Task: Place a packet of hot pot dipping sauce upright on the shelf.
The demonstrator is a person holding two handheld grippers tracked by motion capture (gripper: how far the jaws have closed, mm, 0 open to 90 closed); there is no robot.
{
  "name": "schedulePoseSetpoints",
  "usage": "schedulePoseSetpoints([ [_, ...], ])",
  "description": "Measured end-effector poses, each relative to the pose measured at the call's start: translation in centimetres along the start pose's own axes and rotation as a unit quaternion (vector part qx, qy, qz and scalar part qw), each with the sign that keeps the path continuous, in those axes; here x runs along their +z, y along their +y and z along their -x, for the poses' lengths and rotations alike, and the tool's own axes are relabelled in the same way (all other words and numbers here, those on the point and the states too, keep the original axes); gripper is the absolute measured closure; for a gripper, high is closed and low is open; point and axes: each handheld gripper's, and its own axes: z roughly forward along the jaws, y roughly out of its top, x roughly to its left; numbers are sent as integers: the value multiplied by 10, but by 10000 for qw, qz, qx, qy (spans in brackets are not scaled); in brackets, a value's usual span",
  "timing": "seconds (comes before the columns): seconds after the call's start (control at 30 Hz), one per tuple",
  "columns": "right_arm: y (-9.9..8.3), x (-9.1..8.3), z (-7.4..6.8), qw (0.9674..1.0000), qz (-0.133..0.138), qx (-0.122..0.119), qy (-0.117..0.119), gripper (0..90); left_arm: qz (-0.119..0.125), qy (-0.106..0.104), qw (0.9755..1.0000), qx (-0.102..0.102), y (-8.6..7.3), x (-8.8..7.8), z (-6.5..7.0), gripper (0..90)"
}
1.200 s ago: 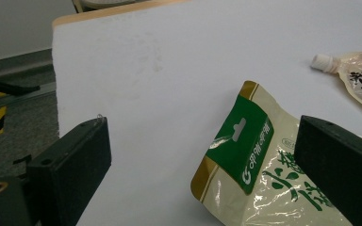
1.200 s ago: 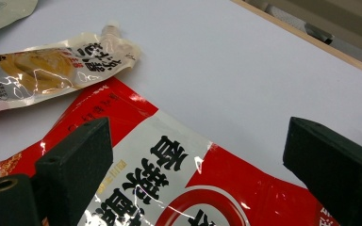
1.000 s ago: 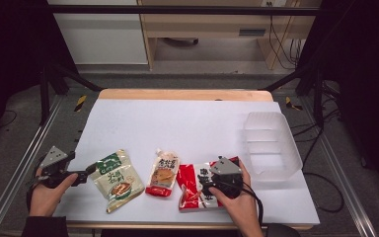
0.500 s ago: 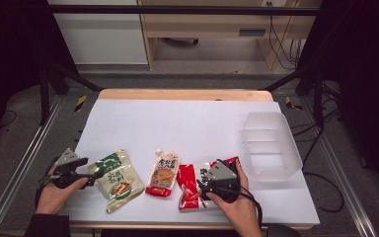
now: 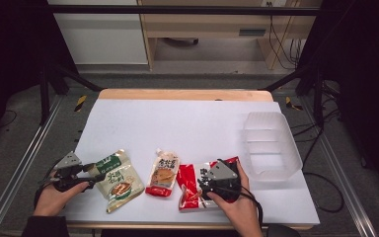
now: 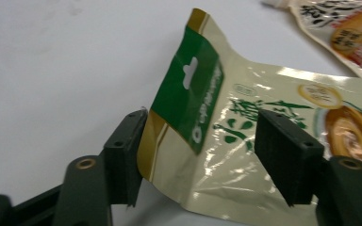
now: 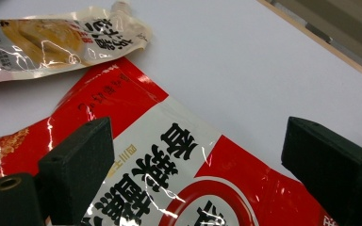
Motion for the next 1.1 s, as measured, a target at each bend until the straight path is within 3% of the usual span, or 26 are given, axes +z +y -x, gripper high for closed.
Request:
schedulePoseSetpoints([
  [0.2, 0, 2, -1, 10000, -66, -36, 7, 103, -184, -253, 9993, 200, -2, -6, 9, 449],
  [0.27, 0, 2, -2, 9999, -99, -84, -6, 104, -356, -178, 9989, 263, -5, -1, 7, 492],
  [0.4, 0, 0, -2, 9999, -53, -107, -9, 108, -303, -166, 9991, 238, -4, 0, 6, 538],
  [0.43, 0, 0, -2, 9999, -50, -111, -12, 107, -300, -161, 9992, 223, -4, 0, 4, 584],
  [0.57, 0, 2, -2, 9999, -65, -119, 7, 107, -246, -132, 9996, 28, -5, 4, -6, 646],
  [0.63, 1, 2, -2, 9999, -53, -132, 9, 107, -236, -154, 9996, 32, -4, 4, -8, 673],
  [0.73, 1, 2, -3, 9998, -82, -179, 27, 107, -264, -155, 9994, -162, -6, 7, -12, 789],
  [0.9, 1, 1, -4, 9997, -93, -212, 4, 107, -355, -34, 9994, 6, -4, 7, -8, 856],
  [1.1, 1, 1, -4, 9997, -108, -218, 1, 106, -349, 147, 9993, 39, 0, 2, -7, 895],
])
